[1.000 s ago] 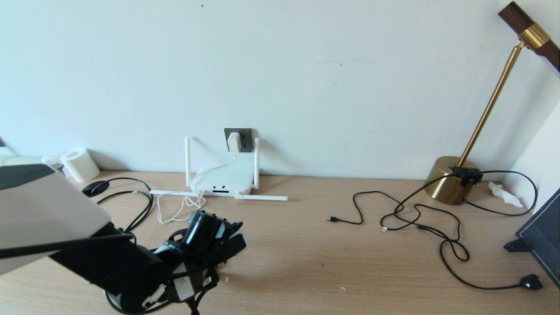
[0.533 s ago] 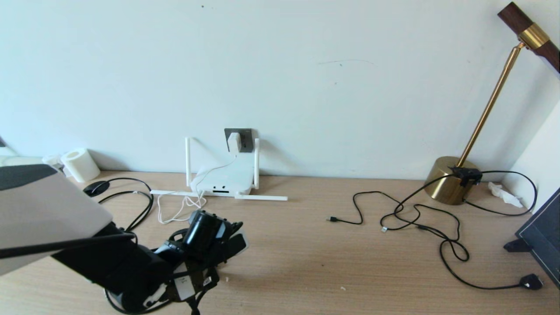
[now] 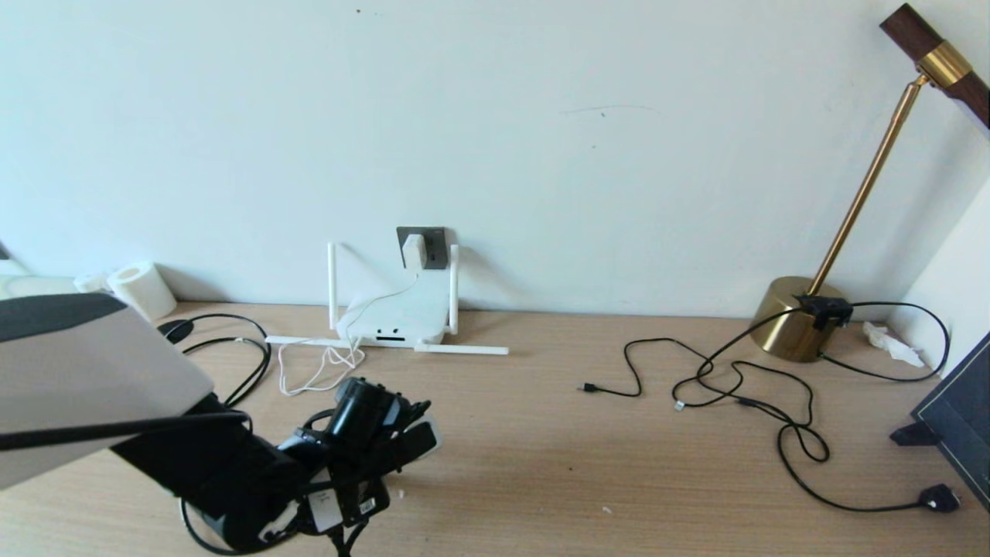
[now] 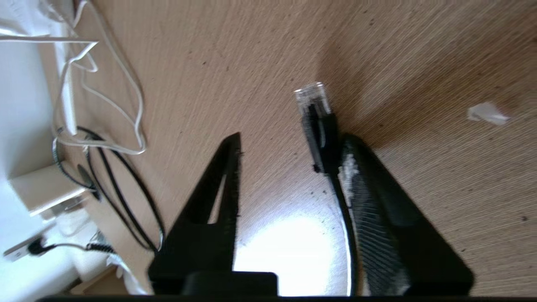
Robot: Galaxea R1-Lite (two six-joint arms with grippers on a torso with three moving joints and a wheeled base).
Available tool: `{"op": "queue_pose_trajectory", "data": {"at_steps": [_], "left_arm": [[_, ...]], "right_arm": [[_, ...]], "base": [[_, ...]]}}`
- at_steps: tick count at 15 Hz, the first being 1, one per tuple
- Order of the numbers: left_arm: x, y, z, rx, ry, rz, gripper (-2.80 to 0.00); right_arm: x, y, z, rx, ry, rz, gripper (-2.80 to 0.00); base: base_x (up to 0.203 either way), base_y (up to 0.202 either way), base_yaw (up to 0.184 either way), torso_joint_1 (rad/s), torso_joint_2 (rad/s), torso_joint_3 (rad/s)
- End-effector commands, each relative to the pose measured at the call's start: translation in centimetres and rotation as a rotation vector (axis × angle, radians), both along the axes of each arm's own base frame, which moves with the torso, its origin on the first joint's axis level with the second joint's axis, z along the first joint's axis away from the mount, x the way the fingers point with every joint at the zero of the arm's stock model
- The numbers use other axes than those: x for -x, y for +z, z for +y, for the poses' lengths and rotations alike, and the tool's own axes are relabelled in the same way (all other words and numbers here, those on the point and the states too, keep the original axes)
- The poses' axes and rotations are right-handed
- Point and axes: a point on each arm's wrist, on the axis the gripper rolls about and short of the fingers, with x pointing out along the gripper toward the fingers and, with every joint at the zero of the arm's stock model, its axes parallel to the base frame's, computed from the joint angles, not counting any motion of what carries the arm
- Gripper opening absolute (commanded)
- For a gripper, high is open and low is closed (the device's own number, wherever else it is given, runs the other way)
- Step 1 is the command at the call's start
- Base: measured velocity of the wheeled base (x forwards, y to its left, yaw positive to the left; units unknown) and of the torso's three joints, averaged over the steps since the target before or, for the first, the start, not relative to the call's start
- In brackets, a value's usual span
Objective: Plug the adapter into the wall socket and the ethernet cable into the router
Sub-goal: Align cable and router interface
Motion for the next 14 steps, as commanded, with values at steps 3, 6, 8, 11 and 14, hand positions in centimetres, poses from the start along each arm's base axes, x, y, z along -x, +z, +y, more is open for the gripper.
{"op": "queue_pose_trajectory", "data": {"at_steps": [3, 6, 8, 11, 14], "left_arm": [[-0.6, -1.1, 0.9, 0.039, 0.01, 0.05, -2.8], [-0.7, -1.2, 1.3, 0.044, 0.025, 0.05, -2.8], [-0.7, -0.8, 1.3, 0.054, 0.027, 0.036, -2.8], [-0.7, 1.2, 1.2, 0.11, 0.012, -0.012, -2.8], [0.2, 3.8, 2.1, 0.208, -0.008, 0.044, -2.8]], "right_arm": [[0.0, 0.0, 0.0, 0.0, 0.001, 0.0, -2.8], [0.0, 0.0, 0.0, 0.001, 0.001, 0.0, -2.8], [0.0, 0.0, 0.0, 0.0, 0.001, -0.001, -2.8], [0.0, 0.0, 0.0, 0.0, 0.001, 0.0, -2.8], [0.0, 0.0, 0.0, 0.001, 0.001, 0.0, -2.8]], "base": [[0.0, 0.0, 0.0, 0.0, 0.0, 0.0], [0.0, 0.0, 0.0, 0.0, 0.0, 0.0], [0.0, 0.0, 0.0, 0.0, 0.0, 0.0], [0.0, 0.0, 0.0, 0.0, 0.0, 0.0], [0.0, 0.0, 0.0, 0.0, 0.0, 0.0]]}}
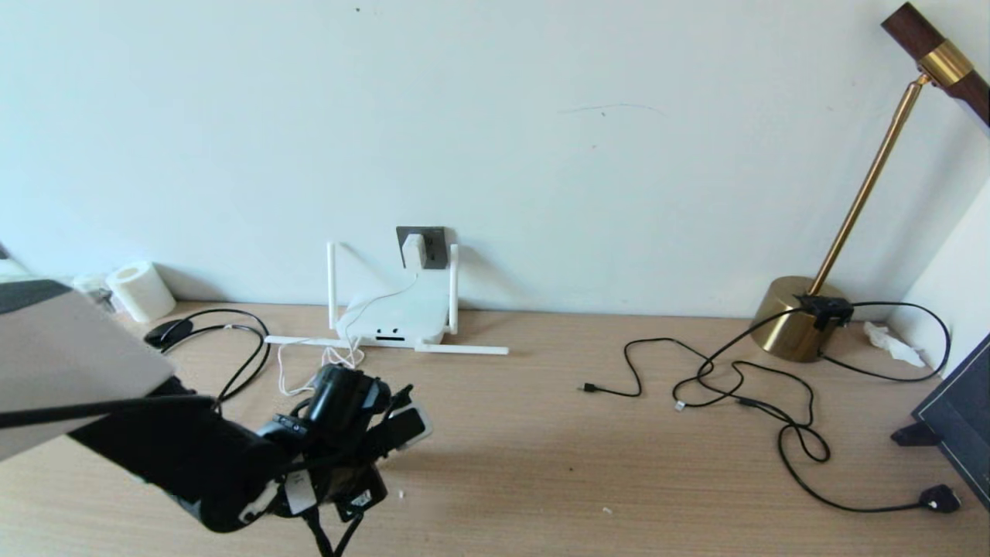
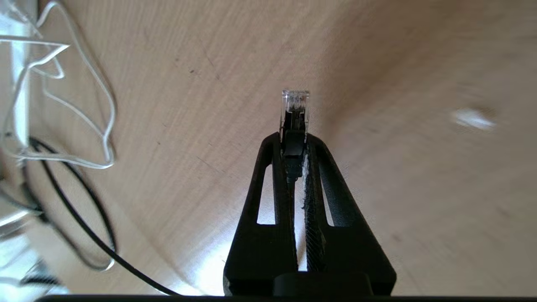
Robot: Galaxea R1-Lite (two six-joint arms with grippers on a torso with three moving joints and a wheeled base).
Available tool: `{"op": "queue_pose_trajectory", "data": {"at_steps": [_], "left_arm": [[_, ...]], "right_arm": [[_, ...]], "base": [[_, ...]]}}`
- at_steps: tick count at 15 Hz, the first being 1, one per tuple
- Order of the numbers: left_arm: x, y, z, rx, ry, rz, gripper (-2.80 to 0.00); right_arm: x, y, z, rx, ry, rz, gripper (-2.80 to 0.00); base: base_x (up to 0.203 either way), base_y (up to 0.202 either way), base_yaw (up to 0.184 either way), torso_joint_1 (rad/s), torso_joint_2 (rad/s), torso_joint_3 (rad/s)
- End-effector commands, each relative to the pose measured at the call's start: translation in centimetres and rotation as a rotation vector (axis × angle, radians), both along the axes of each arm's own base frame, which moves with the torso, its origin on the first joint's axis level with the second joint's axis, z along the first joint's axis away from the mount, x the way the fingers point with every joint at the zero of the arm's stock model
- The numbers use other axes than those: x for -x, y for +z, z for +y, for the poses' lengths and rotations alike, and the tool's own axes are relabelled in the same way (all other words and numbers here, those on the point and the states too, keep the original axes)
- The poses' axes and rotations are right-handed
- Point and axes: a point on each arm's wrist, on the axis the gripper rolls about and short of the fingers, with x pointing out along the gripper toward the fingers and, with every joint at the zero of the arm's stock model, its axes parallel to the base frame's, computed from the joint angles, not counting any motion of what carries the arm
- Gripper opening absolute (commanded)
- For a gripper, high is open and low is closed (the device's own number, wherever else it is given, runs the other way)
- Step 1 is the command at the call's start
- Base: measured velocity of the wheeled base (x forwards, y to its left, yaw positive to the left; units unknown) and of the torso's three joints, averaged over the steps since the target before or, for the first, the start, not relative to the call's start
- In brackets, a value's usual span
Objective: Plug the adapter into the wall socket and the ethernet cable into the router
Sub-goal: Align cable and router interface
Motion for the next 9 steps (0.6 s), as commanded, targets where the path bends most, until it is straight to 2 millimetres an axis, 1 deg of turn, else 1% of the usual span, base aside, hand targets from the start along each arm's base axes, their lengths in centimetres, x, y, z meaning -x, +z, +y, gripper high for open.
{"op": "queue_pose_trajectory", "data": {"at_steps": [1, 3, 6, 9], "left_arm": [[0.9, 3.0, 0.9, 0.097, 0.01, 0.047, -2.8], [0.9, 4.5, 1.6, 0.249, 0.07, 0.14, -2.8], [0.8, 5.1, 1.8, 0.464, 0.216, 0.239, -2.8], [1.1, 5.6, 1.4, 0.706, 0.24, 0.379, -2.8]], "right_arm": [[0.0, 0.0, 0.0, 0.0, 0.001, -0.001, -2.8], [0.0, 0.0, 0.0, 0.001, 0.001, -0.001, -2.8], [0.0, 0.0, 0.0, 0.0, 0.001, 0.001, -2.8], [0.0, 0.0, 0.0, 0.0, 0.001, -0.001, -2.8]], "base": [[0.0, 0.0, 0.0, 0.0, 0.0, 0.0], [0.0, 0.0, 0.0, 0.0, 0.0, 0.0], [0.0, 0.0, 0.0, 0.0, 0.0, 0.0], [0.0, 0.0, 0.0, 0.0, 0.0, 0.0]]}}
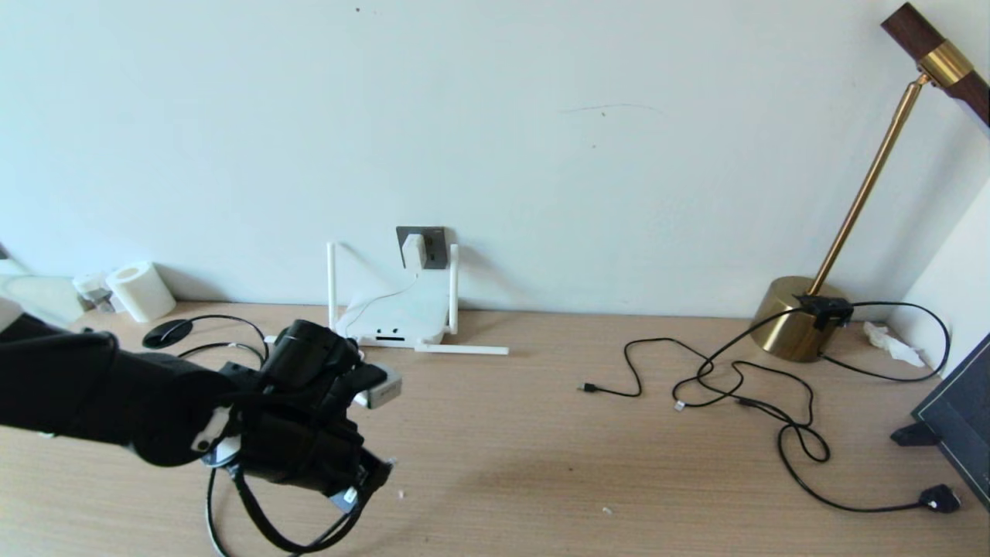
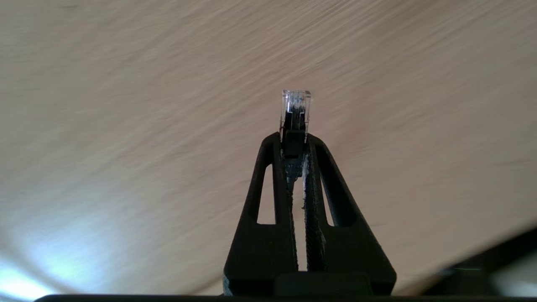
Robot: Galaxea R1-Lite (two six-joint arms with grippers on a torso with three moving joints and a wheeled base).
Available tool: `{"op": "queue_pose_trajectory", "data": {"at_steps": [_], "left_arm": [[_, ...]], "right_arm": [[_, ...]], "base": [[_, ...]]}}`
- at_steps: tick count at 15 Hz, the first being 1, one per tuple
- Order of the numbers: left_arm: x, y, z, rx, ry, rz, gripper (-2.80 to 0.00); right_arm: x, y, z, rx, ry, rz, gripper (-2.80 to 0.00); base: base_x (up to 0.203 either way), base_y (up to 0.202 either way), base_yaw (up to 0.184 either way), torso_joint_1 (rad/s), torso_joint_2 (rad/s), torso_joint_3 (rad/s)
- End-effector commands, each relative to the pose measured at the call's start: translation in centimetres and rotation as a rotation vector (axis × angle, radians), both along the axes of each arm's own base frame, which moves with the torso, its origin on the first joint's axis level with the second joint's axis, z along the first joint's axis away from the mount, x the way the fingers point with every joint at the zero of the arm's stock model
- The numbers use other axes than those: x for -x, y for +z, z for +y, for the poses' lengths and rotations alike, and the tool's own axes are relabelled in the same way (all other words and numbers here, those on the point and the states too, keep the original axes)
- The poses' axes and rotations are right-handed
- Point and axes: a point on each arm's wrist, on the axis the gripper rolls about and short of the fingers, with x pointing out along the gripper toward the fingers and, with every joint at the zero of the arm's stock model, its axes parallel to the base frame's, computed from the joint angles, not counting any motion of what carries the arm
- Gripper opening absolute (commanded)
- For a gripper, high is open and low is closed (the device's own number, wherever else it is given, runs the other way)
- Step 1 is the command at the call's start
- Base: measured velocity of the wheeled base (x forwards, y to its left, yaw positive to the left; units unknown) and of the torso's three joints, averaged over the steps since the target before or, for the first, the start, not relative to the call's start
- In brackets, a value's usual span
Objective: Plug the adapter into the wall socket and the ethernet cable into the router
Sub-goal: Align cable and router interface
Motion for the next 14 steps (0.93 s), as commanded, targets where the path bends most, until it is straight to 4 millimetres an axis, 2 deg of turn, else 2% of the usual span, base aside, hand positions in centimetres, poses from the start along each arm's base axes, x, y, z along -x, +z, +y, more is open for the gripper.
{"op": "queue_pose_trajectory", "data": {"at_steps": [1, 5, 7, 10, 12, 14], "left_arm": [[0.4, 0.9, -0.2, 0.19, 0.016, 0.072, -2.8], [2.8, 3.4, 0.6, 0.513, 0.019, 0.282, -2.8], [4.4, 4.8, 2.0, 0.627, -0.009, 0.359, -2.8], [7.0, 6.8, 5.4, 0.863, -0.027, 0.459, -2.8], [7.4, 6.7, 7.1, 0.973, -0.005, 0.479, -2.8], [7.7, 6.4, 8.0, 1.067, -0.015, 0.513, -2.8]], "right_arm": [[0.0, 0.0, 0.0, 0.001, 0.001, 0.001, -2.8], [0.0, 0.0, 0.0, 0.001, 0.001, -0.001, -2.8], [0.0, 0.0, 0.0, 0.001, 0.001, 0.001, -2.8], [0.0, 0.0, 0.0, 0.002, 0.001, -0.001, -2.8], [0.0, 0.0, 0.0, 0.001, 0.002, 0.0, -2.8], [0.0, 0.0, 0.0, 0.002, 0.002, 0.0, -2.8]], "base": [[0.0, 0.0, 0.0, 0.0, 0.0, 0.0], [0.0, 0.0, 0.0, 0.0, 0.0, 0.0], [0.0, 0.0, 0.0, 0.0, 0.0, 0.0], [0.0, 0.0, 0.0, 0.0, 0.0, 0.0], [0.0, 0.0, 0.0, 0.0, 0.0, 0.0], [0.0, 0.0, 0.0, 0.0, 0.0, 0.0]]}}
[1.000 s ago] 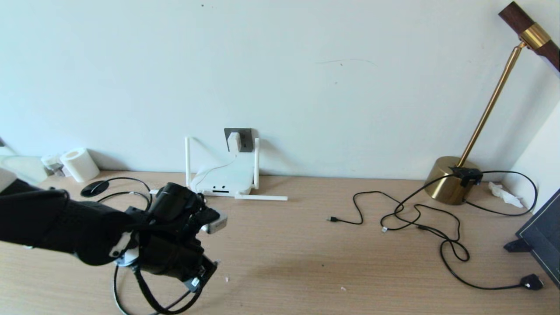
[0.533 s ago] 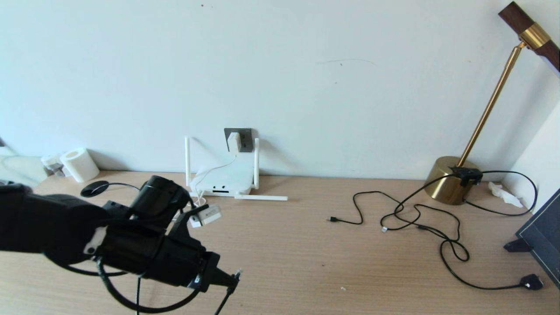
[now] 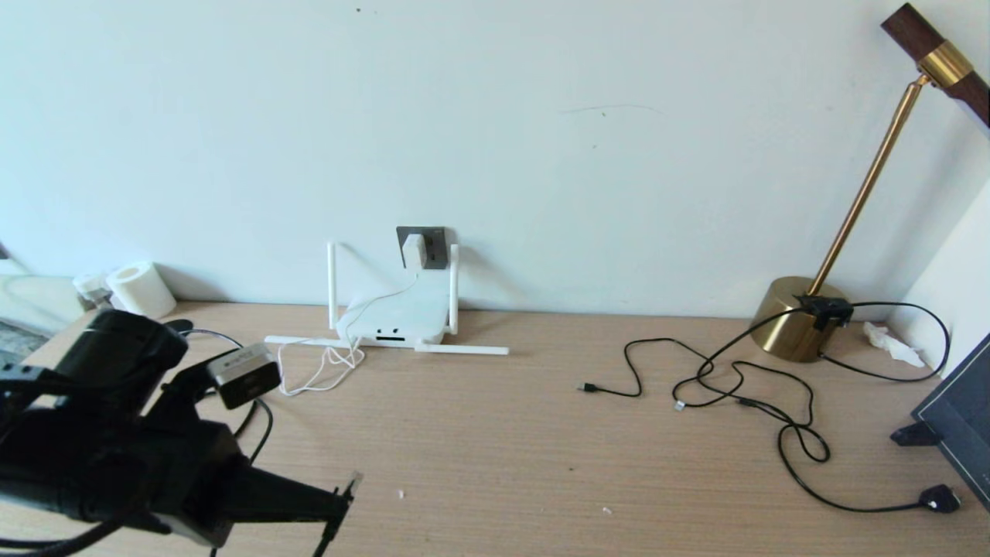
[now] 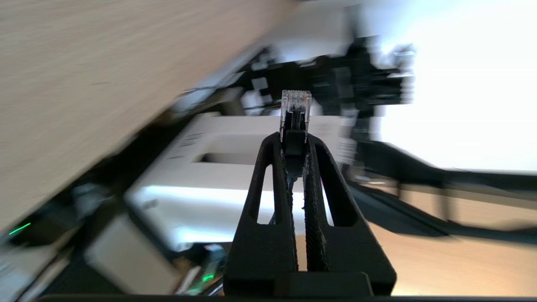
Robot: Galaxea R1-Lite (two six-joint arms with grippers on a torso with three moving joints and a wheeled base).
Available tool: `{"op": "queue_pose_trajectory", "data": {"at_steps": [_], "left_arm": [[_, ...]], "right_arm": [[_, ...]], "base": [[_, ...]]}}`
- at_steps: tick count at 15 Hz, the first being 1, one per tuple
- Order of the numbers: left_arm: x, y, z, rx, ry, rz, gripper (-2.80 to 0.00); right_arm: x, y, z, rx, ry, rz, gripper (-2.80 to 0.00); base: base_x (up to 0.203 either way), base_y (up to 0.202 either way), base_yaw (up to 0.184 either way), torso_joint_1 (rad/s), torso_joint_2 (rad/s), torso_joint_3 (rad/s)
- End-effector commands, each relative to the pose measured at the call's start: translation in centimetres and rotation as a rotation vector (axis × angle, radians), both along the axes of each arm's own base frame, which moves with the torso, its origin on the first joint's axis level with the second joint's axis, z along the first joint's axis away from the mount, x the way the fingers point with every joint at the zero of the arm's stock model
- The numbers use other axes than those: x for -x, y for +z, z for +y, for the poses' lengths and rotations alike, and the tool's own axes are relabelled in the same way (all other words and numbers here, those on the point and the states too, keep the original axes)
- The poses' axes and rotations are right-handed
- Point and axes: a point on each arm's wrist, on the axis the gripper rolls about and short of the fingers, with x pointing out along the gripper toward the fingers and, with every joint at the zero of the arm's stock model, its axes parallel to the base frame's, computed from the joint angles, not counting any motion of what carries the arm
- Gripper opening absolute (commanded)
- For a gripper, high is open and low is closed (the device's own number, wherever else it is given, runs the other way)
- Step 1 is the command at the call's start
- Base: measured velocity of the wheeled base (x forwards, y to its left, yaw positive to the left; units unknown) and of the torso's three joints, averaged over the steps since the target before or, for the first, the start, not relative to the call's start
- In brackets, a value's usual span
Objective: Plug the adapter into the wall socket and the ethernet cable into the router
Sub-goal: Align cable and router interface
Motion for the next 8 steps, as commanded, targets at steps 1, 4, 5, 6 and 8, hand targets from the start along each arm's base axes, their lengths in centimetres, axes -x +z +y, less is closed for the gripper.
{"op": "queue_pose_trajectory", "data": {"at_steps": [1, 4, 5, 6, 8], "left_arm": [[0.7, 0.2, 0.9, 0.111, -0.005, 0.009, -2.8], [0.5, -0.3, 1.0, 0.17, -0.022, 0.045, -2.8], [0.4, -0.5, 1.0, 0.17, -0.019, 0.061, -2.8], [0.6, -0.6, 1.2, 0.169, -0.012, 0.072, -2.8], [1.3, -0.9, 1.7, 0.168, 0.019, 0.089, -2.8]], "right_arm": [[0.0, 0.0, 0.0, 0.001, 0.0, 0.0, -2.8], [0.0, 0.0, 0.0, 0.0, 0.0, 0.0, -2.8], [0.0, 0.0, 0.0, 0.0, 0.0, 0.0, -2.8], [0.0, 0.0, 0.0, 0.0, 0.0, -0.001, -2.8], [0.0, 0.0, 0.0, 0.001, 0.0, 0.0, -2.8]], "base": [[0.0, 0.0, 0.0, 0.0, 0.0, 0.0], [0.0, 0.0, 0.0, 0.0, 0.0, 0.0], [0.0, 0.0, 0.0, 0.0, 0.0, 0.0], [0.0, 0.0, 0.0, 0.0, 0.0, 0.0], [0.0, 0.0, 0.0, 0.0, 0.0, 0.0]]}}
